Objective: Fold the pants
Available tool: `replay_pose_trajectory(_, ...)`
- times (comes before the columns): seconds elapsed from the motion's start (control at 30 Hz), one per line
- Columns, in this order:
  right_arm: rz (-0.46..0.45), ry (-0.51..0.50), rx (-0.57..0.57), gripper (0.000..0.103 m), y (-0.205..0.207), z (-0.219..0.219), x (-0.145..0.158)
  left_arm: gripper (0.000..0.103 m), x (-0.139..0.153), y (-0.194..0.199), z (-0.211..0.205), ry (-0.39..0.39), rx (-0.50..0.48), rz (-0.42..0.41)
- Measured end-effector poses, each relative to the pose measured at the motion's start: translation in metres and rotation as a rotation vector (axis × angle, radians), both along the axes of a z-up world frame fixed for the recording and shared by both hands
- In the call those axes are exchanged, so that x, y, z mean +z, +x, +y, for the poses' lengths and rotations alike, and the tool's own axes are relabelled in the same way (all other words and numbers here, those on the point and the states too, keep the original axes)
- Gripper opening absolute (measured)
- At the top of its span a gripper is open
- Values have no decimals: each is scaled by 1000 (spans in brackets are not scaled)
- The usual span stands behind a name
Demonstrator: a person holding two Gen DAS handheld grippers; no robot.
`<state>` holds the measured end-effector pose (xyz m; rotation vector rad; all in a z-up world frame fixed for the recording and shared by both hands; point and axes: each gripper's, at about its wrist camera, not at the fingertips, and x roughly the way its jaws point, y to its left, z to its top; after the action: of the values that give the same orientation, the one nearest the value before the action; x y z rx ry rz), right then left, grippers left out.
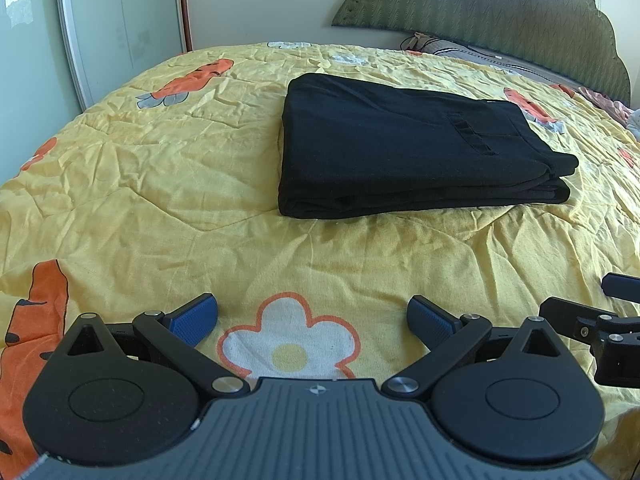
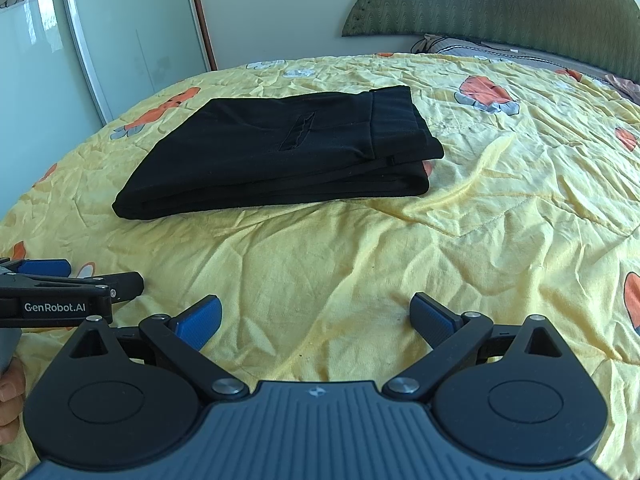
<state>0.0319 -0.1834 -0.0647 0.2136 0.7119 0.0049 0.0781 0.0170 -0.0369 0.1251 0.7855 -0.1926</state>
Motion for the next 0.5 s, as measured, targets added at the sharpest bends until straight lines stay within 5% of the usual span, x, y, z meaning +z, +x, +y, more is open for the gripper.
replay_pose_trajectory(0.5, 1, -11, 3, 101, 0, 1, 0, 103, 0, 0, 0, -1, 0, 0)
